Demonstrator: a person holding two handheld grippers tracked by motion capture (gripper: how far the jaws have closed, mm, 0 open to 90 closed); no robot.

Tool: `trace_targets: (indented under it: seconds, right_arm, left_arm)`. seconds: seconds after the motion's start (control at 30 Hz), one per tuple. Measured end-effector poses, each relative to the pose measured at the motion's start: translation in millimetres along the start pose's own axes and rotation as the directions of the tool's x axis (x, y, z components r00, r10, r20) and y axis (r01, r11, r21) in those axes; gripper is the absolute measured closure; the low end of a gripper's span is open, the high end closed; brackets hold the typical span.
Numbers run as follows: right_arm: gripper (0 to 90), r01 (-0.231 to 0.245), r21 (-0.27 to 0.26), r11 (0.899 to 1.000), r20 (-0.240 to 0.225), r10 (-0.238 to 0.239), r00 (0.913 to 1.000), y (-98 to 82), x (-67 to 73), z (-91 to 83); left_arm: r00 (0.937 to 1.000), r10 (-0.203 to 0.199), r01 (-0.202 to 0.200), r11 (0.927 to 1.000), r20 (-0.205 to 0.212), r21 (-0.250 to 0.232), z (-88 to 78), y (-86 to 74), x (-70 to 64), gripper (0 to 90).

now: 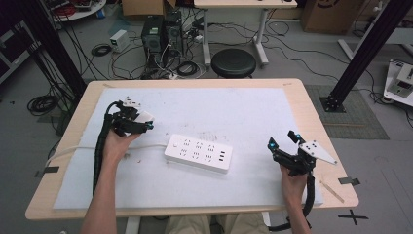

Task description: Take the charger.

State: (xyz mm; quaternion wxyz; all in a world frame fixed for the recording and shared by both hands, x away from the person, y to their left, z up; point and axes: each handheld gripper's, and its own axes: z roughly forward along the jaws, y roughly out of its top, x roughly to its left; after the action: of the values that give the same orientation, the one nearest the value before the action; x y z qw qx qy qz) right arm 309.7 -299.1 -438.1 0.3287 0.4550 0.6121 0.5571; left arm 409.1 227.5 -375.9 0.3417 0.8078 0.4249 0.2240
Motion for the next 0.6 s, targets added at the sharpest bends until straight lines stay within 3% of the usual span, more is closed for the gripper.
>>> trace_targets:
  seconds: [0.03,0.1,0.27,0.6]
  right_arm:
    - [19.6,0.000,0.000,1.000,0.000,0.000,1.0000,0.0,0.0,0.0]
    - [19.6,0.007,0.002,1.000,-0.009,-0.007,0.9999,0.3,0.2,1.3]
    - [19.6,0.002,0.007,1.000,-0.012,-0.002,0.9999,0.9,1.1,1.0]
    - [19.6,0.002,0.016,1.000,-0.027,-0.002,0.9996,0.9,1.3,1.6]
  left_arm:
    - [1.0000,0.000,0.000,1.0000,0.000,0.000,0.0,0.0,0.0,42.4]
    - [0.9995,0.033,-0.033,0.9993,0.003,-0.018,-10.1,1.9,-12.4,42.5]
    - [0.9986,0.048,-0.047,0.9976,0.020,-0.052,-22.6,2.9,-27.9,42.5]
    - [0.9960,0.069,-0.065,0.9955,0.056,-0.069,-29.4,3.6,-49.4,42.5]
